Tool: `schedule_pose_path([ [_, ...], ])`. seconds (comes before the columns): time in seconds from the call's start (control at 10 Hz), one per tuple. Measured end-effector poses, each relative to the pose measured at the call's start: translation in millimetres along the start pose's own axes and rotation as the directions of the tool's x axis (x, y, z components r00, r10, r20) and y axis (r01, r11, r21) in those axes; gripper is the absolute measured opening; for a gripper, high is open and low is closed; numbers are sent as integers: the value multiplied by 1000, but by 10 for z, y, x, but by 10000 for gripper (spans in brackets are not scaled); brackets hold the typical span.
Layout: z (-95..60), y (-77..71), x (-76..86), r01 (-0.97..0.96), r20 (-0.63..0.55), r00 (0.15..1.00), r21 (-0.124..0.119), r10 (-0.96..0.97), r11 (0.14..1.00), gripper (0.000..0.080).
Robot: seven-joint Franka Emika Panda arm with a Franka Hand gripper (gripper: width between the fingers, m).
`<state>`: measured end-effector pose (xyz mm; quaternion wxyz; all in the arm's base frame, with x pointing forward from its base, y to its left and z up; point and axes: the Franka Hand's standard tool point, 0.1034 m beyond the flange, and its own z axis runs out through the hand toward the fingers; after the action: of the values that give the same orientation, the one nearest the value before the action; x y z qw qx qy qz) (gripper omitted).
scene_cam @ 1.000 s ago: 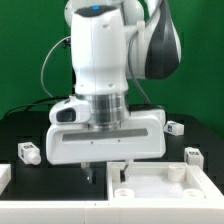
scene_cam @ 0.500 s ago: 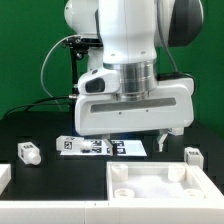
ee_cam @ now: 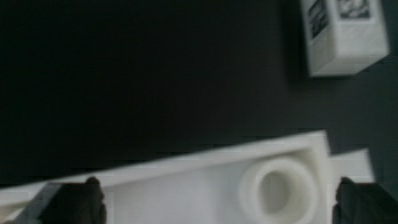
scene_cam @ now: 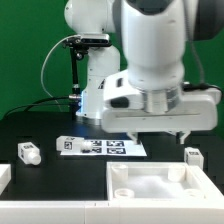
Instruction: Assemble one leg
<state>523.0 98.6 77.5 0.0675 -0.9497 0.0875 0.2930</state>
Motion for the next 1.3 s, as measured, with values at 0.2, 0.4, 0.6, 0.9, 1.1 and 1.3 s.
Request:
schedule_pose_path([
  [0.2,58,-104,-48,11,149,989,-32,-6,999,649],
  [0.4,103,-32,-70,6,245,970,-39,4,999,649],
  [0.6,266,-219,-79,13,278,961,-56,3,998,649],
  [0.9,392,-460,-158,19,272,962,-72,1,997,649],
  [1.1,404,-473,-160,20,272,962,-72,1,997,649],
  [1.3,587,-651,-280,-21,300,953,-58,38,998,649],
])
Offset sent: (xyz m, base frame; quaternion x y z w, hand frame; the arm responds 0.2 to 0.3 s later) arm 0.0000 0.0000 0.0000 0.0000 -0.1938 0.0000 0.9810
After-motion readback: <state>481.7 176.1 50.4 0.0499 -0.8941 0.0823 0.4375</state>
